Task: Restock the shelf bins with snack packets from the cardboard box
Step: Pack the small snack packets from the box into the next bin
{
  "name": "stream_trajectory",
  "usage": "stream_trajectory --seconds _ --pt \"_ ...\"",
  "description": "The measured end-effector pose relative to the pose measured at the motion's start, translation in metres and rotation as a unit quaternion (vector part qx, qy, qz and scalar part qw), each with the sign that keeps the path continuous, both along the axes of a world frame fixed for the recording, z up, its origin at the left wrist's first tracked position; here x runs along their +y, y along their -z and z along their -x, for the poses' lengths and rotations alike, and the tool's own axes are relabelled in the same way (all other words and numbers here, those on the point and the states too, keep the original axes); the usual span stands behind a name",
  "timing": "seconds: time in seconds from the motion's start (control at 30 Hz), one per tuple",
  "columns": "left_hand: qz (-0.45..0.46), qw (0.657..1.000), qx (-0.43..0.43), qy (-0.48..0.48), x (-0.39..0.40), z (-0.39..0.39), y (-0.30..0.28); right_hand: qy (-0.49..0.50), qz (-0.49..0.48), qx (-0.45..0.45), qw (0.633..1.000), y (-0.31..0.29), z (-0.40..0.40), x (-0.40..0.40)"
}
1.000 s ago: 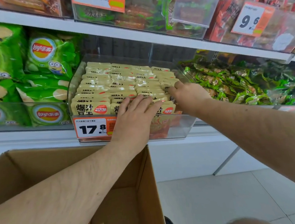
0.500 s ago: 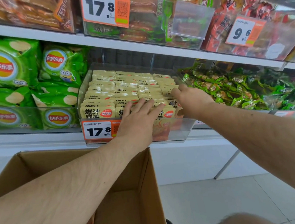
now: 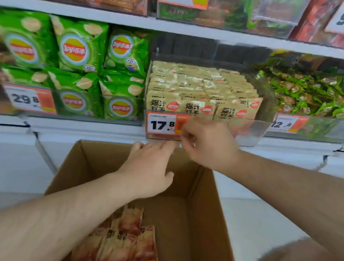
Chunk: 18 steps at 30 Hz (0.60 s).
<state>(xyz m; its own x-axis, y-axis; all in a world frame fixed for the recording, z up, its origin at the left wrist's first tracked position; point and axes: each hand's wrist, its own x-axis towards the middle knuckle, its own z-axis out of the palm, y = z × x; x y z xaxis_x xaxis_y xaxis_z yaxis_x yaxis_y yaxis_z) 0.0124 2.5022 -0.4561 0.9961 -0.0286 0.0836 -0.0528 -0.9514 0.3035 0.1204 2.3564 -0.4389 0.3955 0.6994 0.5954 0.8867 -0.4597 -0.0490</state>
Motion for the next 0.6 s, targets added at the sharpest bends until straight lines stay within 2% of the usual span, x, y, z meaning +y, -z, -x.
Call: stream_trajectory --seconds 0.07,0.13,0.27,0.4,0.53,0.6 --pt "0.019 0.997 0.075 -0.011 0.025 0.020 0.012 -0.012 0.013 0.073 0.997 0.026 0.011 0.022" --pt "0.033 0.991 0.130 -0.022 0.051 0.034 0.025 -0.003 0.065 0.150 0.987 0.057 0.020 0.044" --pt "0.083 0.973 0.200 -0.076 0.089 0.050 0.053 0.067 0.228 0.277 0.931 0.129 0.033 0.077" --pt "0.146 0.951 0.237 -0.133 0.107 0.048 0.080 0.155 0.332 0.446 0.816 0.209 0.047 0.092" --pt "0.192 0.927 0.270 -0.177 0.116 0.042 0.106 0.233 0.371 0.540 0.719 0.288 0.063 0.089" --pt "0.198 0.916 0.297 -0.184 0.119 0.042 0.116 0.249 0.387 0.564 0.685 0.324 0.071 0.084"
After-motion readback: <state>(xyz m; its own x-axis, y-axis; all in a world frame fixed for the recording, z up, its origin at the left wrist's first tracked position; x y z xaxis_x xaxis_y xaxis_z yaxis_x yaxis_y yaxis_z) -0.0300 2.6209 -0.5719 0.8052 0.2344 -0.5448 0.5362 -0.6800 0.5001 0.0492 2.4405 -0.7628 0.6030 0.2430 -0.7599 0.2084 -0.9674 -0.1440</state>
